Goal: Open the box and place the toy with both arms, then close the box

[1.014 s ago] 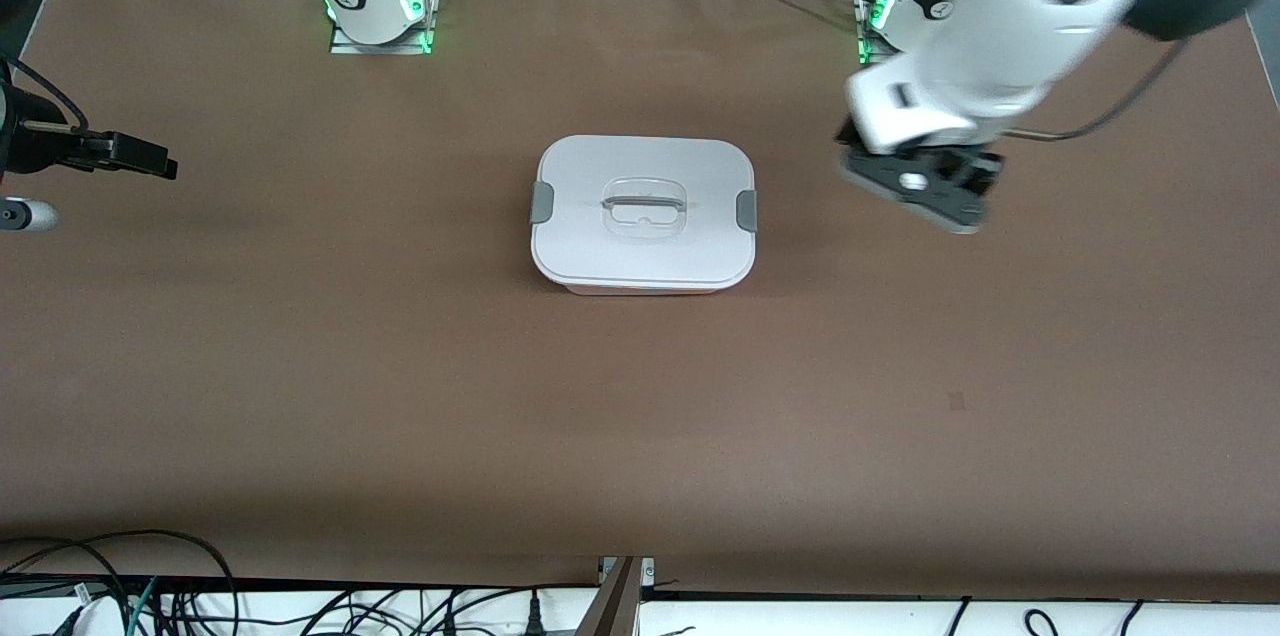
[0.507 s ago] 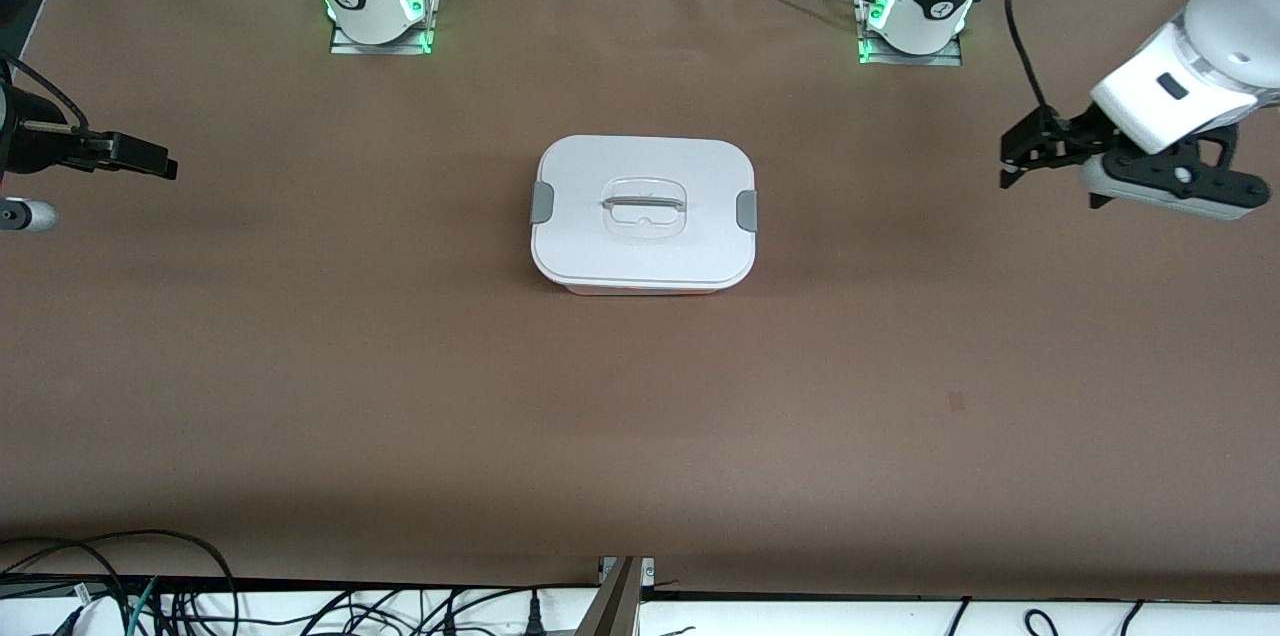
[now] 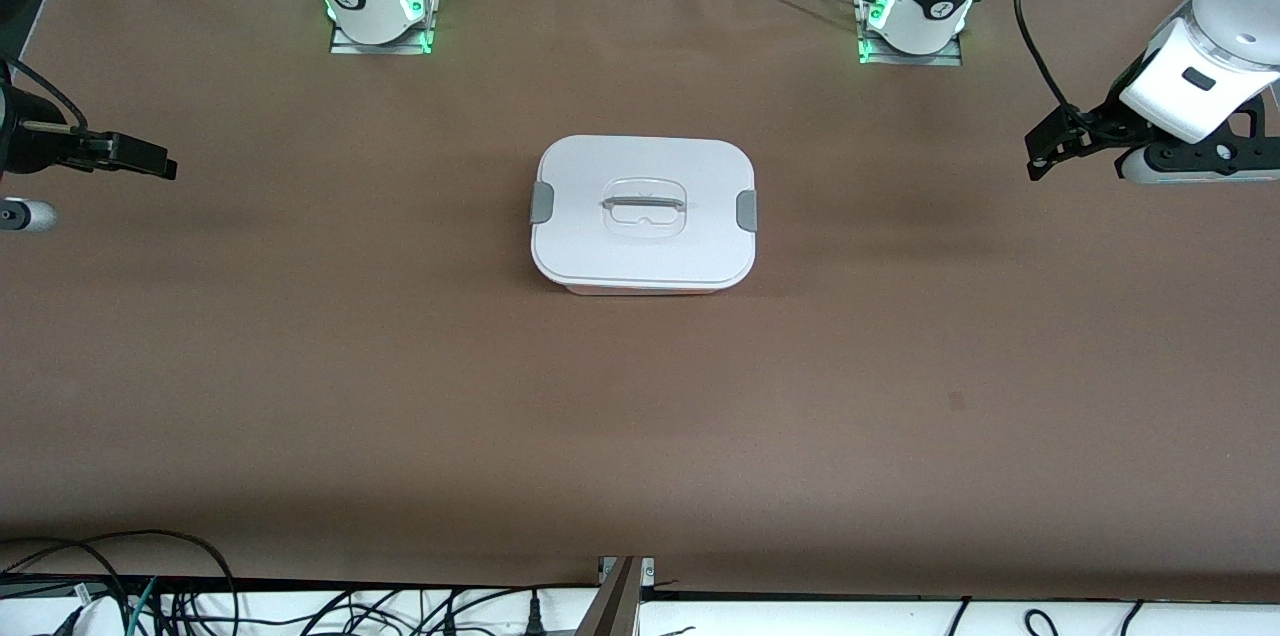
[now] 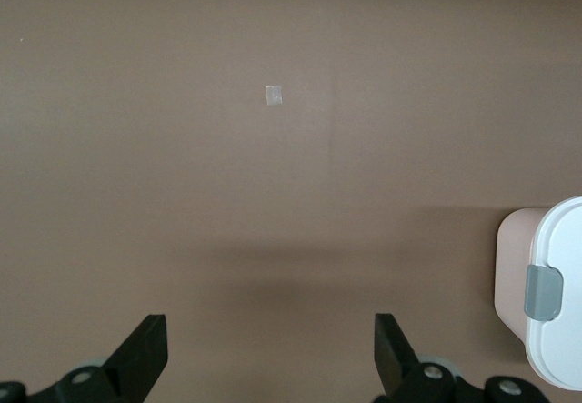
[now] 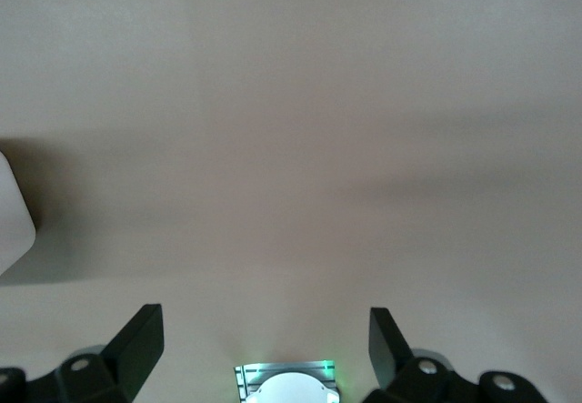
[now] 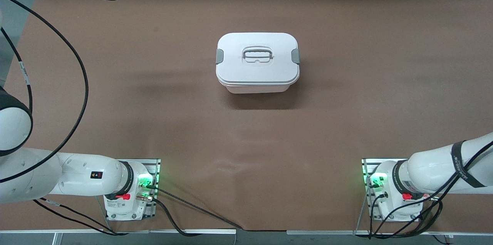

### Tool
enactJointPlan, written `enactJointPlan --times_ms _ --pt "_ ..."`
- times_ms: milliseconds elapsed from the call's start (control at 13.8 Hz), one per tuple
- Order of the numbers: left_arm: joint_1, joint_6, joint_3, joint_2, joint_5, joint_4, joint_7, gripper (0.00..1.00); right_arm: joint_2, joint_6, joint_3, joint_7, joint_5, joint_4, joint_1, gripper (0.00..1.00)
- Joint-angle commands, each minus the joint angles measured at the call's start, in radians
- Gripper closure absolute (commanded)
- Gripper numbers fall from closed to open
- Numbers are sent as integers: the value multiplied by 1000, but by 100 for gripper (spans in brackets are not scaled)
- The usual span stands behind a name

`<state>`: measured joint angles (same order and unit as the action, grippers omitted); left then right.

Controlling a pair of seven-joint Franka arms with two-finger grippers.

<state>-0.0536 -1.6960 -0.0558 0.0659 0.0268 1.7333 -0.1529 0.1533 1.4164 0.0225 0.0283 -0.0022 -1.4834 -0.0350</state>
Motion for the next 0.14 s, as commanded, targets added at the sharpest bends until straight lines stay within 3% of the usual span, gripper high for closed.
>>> enactJointPlan --times_ms 0,72 --pt "-3 -2 -3 23 22 25 -17 0 -1 6 4 -16 7 -3 -2 0" --pt "-3 7 -3 23 22 25 -16 0 -1 6 4 -16 7 -3 -3 0"
